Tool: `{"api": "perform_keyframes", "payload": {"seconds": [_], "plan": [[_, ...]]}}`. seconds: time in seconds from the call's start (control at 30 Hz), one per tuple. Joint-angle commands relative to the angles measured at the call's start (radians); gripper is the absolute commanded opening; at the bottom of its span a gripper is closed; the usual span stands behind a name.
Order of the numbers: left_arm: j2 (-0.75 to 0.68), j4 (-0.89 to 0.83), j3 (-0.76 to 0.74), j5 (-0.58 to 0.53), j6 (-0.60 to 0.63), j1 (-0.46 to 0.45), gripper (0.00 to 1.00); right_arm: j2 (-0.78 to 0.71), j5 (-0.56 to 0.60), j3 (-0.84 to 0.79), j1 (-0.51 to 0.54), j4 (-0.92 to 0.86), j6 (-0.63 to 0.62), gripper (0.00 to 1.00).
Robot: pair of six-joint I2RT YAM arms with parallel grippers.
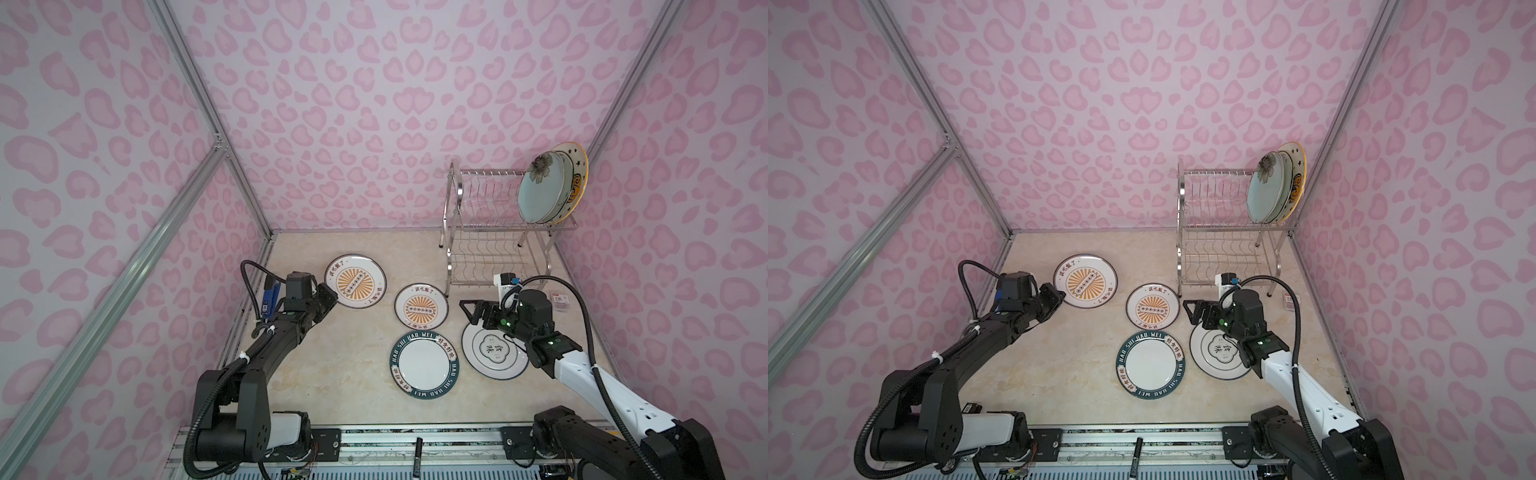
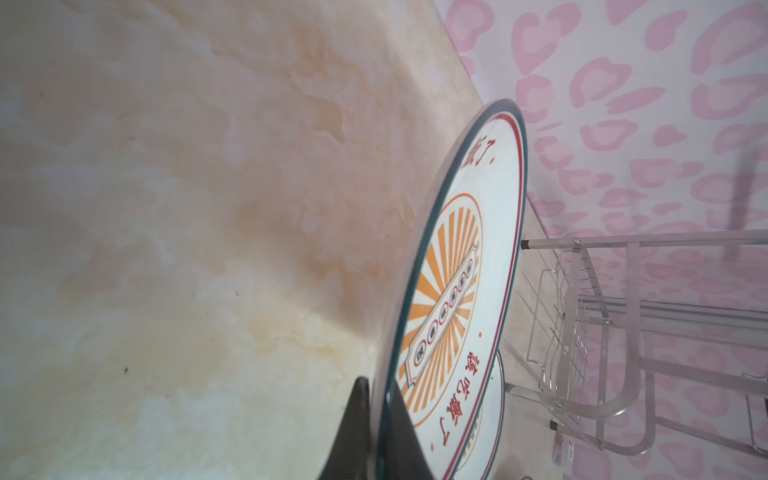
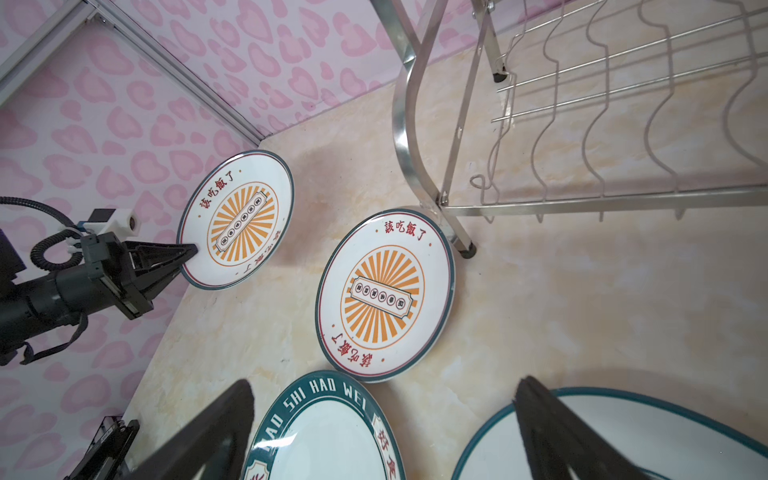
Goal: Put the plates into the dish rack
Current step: 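Tilt the sunburst plate up with the left gripper toward the right gripper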
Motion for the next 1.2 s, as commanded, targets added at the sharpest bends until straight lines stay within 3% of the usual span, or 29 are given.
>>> {"api": "perform_keyframes", "payload": {"seconds": [0.0, 0.33, 0.43, 0.83, 1.17], "plan": [[-0.048, -0.033, 0.027, 0.040, 0.045, 0.003, 0.04, 0.016, 0.010, 0.008, 0.029, 0.055, 0.019, 0.97], [-0.061, 0.124, 0.027, 0.330, 0.086, -0.004, 0.04, 0.128, 0.015, 0.028, 0.143, 0.229, 0.110, 0.94], [-0.055, 0.176, 0.014, 0.366, 0.087, -0.029, 0.04, 0.163, 0.015, 0.041, 0.182, 0.270, 0.120, 0.94], [-0.002, 0.392, -0.048, 0.350, 0.051, -0.203, 0.04, 0.246, 0.034, 0.075, 0.238, 0.350, 0.141, 0.91], [0.044, 0.511, -0.069, 0.352, 0.014, -0.288, 0.04, 0.270, 0.030, 0.072, 0.239, 0.407, 0.166, 0.70]]}}
